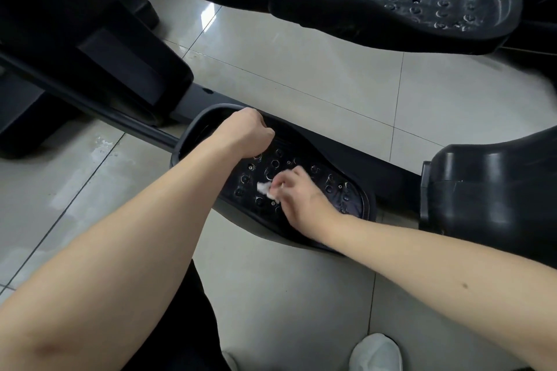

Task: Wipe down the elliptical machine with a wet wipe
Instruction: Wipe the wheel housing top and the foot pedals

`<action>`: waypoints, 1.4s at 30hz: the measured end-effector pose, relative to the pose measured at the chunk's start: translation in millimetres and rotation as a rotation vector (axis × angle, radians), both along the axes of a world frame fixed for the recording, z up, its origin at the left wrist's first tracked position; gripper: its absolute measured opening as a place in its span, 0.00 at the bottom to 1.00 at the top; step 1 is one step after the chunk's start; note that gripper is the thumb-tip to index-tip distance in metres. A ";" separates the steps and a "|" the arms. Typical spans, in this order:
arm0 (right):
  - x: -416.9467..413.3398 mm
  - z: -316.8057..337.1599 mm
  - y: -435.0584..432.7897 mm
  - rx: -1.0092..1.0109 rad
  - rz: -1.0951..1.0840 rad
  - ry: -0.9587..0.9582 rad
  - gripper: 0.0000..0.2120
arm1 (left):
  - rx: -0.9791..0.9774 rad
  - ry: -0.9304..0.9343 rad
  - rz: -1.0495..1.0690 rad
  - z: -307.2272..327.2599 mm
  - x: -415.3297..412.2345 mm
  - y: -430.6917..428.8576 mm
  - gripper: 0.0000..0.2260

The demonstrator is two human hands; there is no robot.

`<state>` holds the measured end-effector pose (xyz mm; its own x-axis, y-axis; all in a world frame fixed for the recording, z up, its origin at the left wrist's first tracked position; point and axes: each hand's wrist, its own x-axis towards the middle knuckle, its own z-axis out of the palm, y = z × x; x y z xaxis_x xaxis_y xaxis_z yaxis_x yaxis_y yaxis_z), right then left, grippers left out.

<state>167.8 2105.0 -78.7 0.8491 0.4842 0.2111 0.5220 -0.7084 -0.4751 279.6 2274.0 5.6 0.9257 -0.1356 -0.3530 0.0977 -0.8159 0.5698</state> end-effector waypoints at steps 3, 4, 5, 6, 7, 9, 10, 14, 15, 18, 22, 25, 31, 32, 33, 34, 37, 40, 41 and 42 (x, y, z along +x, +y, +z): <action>-4.4 12.4 -2.3 -0.029 0.234 0.054 0.15 | -0.005 -0.004 0.007 3.0 0.3 3.9 0.12; 3.5 14.7 -2.7 -0.015 0.218 0.045 0.14 | -0.006 -0.005 0.009 4.0 0.7 5.2 0.13; 14.6 15.2 -2.0 0.007 0.154 0.029 0.12 | -0.005 -0.006 0.011 5.0 0.8 6.7 0.14; 26.8 14.4 -0.4 0.027 0.055 0.013 0.10 | -0.005 -0.009 0.016 6.0 0.5 8.1 0.14; 38.1 13.2 2.8 0.029 -0.049 -0.004 0.07 | -0.001 -0.014 0.023 6.8 0.4 10.3 0.15; 52.5 7.1 10.2 -0.015 -0.179 0.023 0.06 | 0.005 -0.020 0.042 8.2 0.2 14.3 0.15; 53.9 4.4 14.2 -0.041 -0.175 0.036 0.08 | 0.004 -0.021 0.052 9.0 -0.1 16.6 0.15; 34.7 1.2 21.3 -0.072 0.174 -0.024 0.15 | -0.004 -0.010 0.075 11.3 0.7 24.9 0.16; 26.8 3.2 21.4 -0.069 0.287 0.010 0.16 | 0.002 -0.008 0.080 12.9 0.4 27.1 0.16; 20.2 15.7 19.4 -0.060 0.464 0.078 0.19 | -0.007 -0.009 0.109 18.4 0.2 32.6 0.14; 55.1 19.5 27.7 0.030 0.098 -0.063 0.09 | -0.035 -0.030 0.163 25.6 2.1 41.1 0.12; 64.7 12.3 44.3 -0.051 -0.122 -0.020 0.12 | -0.038 -0.035 0.180 28.7 1.8 45.4 0.12; 38.1 16.1 54.8 -0.065 0.391 0.101 0.16 | -0.042 -0.042 0.217 33.6 -1.0 56.4 0.12; 42.1 21.2 53.4 -0.064 0.415 0.124 0.15 | -0.049 -0.040 0.225 34.4 -1.6 58.3 0.11; 49.2 25.0 53.5 -0.048 0.396 0.115 0.14 | -0.060 -0.040 0.233 35.1 -1.9 60.3 0.11; 59.1 28.3 54.4 -0.020 0.349 0.079 0.14 | -0.071 -0.040 0.245 35.6 -2.1 62.6 0.11; 86.9 33.0 66.3 -0.013 0.020 -0.046 0.11 | -0.064 -0.056 0.273 36.8 -2.4 68.6 0.10; 83.8 30.7 84.5 -0.088 -0.015 0.112 0.11 | -0.046 -0.061 0.298 38.6 -1.8 72.3 0.11; 77.1 30.1 89.7 -0.088 0.074 0.105 0.12 | -0.046 -0.058 0.300 38.9 -1.8 73.5 0.12; 71.4 26.8 92.7 -0.084 0.185 0.074 0.14 | -0.047 -0.052 0.303 39.6 -1.8 74.4 0.12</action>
